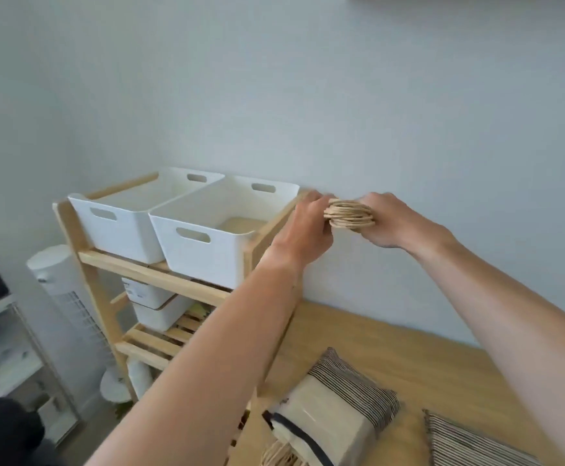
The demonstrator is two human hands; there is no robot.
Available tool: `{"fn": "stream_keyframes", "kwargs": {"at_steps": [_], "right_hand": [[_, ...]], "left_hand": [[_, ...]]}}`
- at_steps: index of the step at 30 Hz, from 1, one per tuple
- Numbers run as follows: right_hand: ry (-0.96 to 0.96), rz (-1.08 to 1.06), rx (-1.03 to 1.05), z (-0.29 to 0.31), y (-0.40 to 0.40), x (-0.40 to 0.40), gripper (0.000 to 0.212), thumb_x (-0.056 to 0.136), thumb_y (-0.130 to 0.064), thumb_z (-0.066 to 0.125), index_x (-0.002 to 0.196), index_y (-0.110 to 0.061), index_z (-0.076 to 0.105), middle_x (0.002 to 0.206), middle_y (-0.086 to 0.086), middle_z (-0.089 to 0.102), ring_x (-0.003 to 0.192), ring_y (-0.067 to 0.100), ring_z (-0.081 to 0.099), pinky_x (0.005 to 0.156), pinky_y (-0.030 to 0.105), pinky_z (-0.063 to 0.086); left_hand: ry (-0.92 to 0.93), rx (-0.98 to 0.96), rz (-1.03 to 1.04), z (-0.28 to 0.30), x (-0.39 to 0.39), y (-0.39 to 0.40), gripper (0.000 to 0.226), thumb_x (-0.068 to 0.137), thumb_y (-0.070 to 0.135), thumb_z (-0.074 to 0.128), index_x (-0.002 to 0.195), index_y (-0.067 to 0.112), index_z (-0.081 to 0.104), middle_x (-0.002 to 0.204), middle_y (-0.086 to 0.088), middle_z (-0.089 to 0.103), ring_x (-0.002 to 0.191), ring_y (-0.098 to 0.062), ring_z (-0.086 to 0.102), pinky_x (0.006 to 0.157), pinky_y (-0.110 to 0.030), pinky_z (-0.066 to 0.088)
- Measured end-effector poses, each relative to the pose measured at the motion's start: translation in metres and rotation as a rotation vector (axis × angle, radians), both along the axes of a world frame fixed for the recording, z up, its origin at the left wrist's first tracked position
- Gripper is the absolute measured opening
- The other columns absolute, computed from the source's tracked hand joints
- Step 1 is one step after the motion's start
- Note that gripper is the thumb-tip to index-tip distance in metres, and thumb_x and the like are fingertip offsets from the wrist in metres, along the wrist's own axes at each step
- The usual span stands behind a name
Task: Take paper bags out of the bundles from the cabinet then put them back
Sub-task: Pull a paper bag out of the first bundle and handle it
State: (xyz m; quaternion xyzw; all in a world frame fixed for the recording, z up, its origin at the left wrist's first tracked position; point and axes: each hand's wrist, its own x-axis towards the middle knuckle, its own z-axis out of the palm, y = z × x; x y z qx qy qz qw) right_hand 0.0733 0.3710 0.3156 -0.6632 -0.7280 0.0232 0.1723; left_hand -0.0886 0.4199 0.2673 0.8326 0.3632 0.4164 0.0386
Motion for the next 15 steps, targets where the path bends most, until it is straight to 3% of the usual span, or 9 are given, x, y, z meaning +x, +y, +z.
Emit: {"fn": "stream_keyframes", "kwargs": {"at_steps": [4,8,11,15], "right_hand": [[0.028,0.104,0.271,0.017,0.053,-0.076,0.015,0.085,-0.022,0.046,0.087,-0.024,0.061,0.085,0.001,0.067,0.082,0.032,0.060,0.066,0.041,0.053],[-0.025,0.125,0.461,0.030,0.115,-0.158,0.015,0.088,-0.005,0.046,0.092,-0.015,0.057,0.094,0.007,0.068,0.092,0.034,0.062,0.061,0.038,0.048],[-0.022,0.163,0.481,0.036,0.160,-0.223,0.016,0.087,-0.003,0.045,0.090,-0.016,0.054,0.096,0.008,0.068,0.094,0.035,0.062,0.060,0.034,0.038],[-0.045,0.209,0.417,0.027,0.215,-0.303,0.016,0.088,-0.002,0.045,0.092,-0.014,0.054,0.099,0.010,0.067,0.095,0.036,0.062,0.060,0.035,0.036]], "left_hand": [[-0.073,0.088,0.061,0.040,-0.075,0.042,0.030,0.082,0.009,0.054,0.109,0.011,0.067,0.108,-0.014,0.061,0.105,-0.026,0.057,0.084,-0.036,0.051],[-0.029,0.126,0.238,0.065,-0.155,0.091,0.047,0.089,0.014,0.054,0.136,0.017,0.053,0.139,-0.018,0.050,0.127,-0.032,0.051,0.095,-0.045,0.048],[-0.092,0.106,0.300,0.073,-0.218,0.124,0.047,0.088,0.011,0.055,0.135,0.010,0.053,0.126,-0.019,0.058,0.114,-0.036,0.057,0.093,-0.041,0.048],[-0.076,0.001,0.365,0.067,-0.305,0.161,0.037,0.090,-0.001,0.051,0.124,0.006,0.063,0.116,-0.015,0.067,0.106,-0.025,0.060,0.086,-0.014,0.036]]}}
